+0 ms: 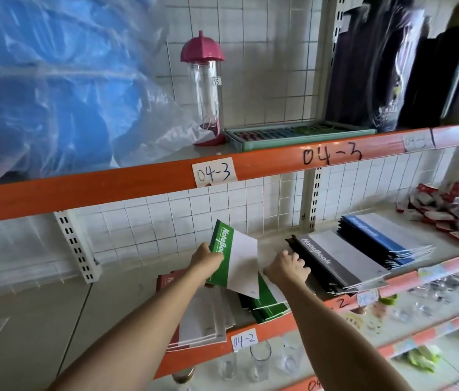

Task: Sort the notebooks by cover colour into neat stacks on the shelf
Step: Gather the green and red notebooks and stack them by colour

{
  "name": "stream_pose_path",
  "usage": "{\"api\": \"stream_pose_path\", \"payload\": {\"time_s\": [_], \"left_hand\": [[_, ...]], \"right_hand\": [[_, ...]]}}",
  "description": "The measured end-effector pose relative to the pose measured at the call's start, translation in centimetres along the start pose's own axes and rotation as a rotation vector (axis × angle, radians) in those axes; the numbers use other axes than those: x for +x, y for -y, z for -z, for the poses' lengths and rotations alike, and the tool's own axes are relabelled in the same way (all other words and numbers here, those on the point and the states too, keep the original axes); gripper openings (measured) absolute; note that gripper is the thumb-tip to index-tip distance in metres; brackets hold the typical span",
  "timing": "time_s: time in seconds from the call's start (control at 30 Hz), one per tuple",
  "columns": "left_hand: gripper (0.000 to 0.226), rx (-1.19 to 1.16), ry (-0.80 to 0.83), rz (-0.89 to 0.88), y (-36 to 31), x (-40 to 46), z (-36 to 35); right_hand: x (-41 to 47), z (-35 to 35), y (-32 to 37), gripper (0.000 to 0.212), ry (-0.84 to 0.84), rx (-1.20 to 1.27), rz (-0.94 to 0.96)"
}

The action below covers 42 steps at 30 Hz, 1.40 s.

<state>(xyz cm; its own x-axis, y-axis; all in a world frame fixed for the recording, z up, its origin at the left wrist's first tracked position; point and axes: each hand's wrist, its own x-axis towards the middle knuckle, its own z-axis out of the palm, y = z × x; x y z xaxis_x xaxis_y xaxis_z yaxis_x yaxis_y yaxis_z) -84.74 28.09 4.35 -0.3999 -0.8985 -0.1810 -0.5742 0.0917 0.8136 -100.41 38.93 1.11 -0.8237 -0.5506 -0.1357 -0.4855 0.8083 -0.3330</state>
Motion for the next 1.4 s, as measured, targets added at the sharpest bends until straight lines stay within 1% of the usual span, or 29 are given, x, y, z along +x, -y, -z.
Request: {"api": "stream_pose_path", "payload": {"time_s": [0.07, 0.13, 0.17, 0.23, 0.27, 0.33, 0.4, 0.47, 0.57, 0.63, 0.73, 0.8, 0.93, 1.03, 1.1, 1.17, 1.23, 1.33, 1.4], "left_hand": [[0.026, 0.006, 0.079, 0.014, -0.3, -0.4, -1.3], [0.027, 0.069, 0.122, 0.012, -0.5, -0.7, -2.7], [0.029, 0.144, 0.13, 0.005, -0.5, -0.8, -3.3], [0.03, 0.388, 0.118, -0.021, -0.2, -1.1, -4.3], [0.029, 0.527, 0.11, -0.046, -0.1, -1.4, -4.7], [0.036, 0.756, 0.072, -0.124, 0.2, -1.6, -5.4], [0.041, 0.869, 0.029, -0.21, 0.5, -1.7, -6.0], [0.042, 0.877, -0.012, -0.29, 0.9, -1.7, -5.9], [0.037, 0.796, -0.044, -0.405, 2.4, -1.0, -4.8], [0.034, 0.77, -0.042, -0.436, 3.5, -0.2, -3.3], [0.045, 0.756, -0.076, -0.475, 5.1, 1.2, -0.2], [0.055, 0.774, -0.083, -0.473, 6.7, 1.3, 2.6], [0.064, 0.779, -0.111, -0.406, 11.0, 1.2, 9.0], [0.067, 0.798, -0.185, -0.388, 14.9, 1.1, 14.6], [0.07, 0.846, -0.19, -0.354, 18.1, 0.2, 18.5], [0.064, 0.841, -0.195, -0.281, 21.7, -0.7, 22.1], [0.06, 0.783, -0.216, -0.204, 25.0, -1.2, 25.7], [0.055, 0.754, -0.235, -0.096, 29.8, -2.3, 30.8], [0.057, 0.76, -0.232, -0.025, 33.1, -3.0, 33.6]], "right_hand": [[0.2, 0.4, -0.2, 0.058, 0.018, 0.013, 0.018], [0.2, 0.7, -0.5, 0.051, 0.034, 0.035, 0.046], [0.1, 0.7, -0.7, 0.048, 0.037, 0.049, 0.063], [-0.2, 0.7, -1.1, 0.042, 0.032, 0.07, 0.101], [-0.4, 0.7, -1.3, 0.041, 0.027, 0.075, 0.121], [-0.8, 0.7, -1.5, 0.041, 0.02, 0.071, 0.166], [-1.1, 0.6, -1.5, 0.044, 0.022, 0.064, 0.204], [-1.3, 0.4, -1.4, 0.046, 0.002, 0.063, 0.237], [-1.7, 0.0, -0.3, 0.048, -0.049, 0.048, 0.295], [-2.2, -0.4, 0.9, 0.051, -0.047, 0.058, 0.34], [-3.0, -1.2, 3.4, 0.057, -0.037, 0.081, 0.401], [-4.1, -2.1, 5.5, 0.056, -0.047, 0.12, 0.411], [-7.7, -4.6, 11.3, 0.054, -0.039, 0.138, 0.462], [-10.9, -6.8, 16.4, 0.044, -0.03, 0.139, 0.553], [-13.5, -9.1, 19.9, 0.041, -0.002, 0.147, 0.593], [-16.7, -11.6, 23.1, 0.046, 0.064, 0.14, 0.648], [-19.9, -14.2, 26.3, 0.05, 0.127, 0.129, 0.684], [-24.4, -18.1, 30.7, 0.051, 0.205, 0.119, 0.724], [-27.2, -20.5, 33.3, 0.05, 0.244, 0.106, 0.755]]}}
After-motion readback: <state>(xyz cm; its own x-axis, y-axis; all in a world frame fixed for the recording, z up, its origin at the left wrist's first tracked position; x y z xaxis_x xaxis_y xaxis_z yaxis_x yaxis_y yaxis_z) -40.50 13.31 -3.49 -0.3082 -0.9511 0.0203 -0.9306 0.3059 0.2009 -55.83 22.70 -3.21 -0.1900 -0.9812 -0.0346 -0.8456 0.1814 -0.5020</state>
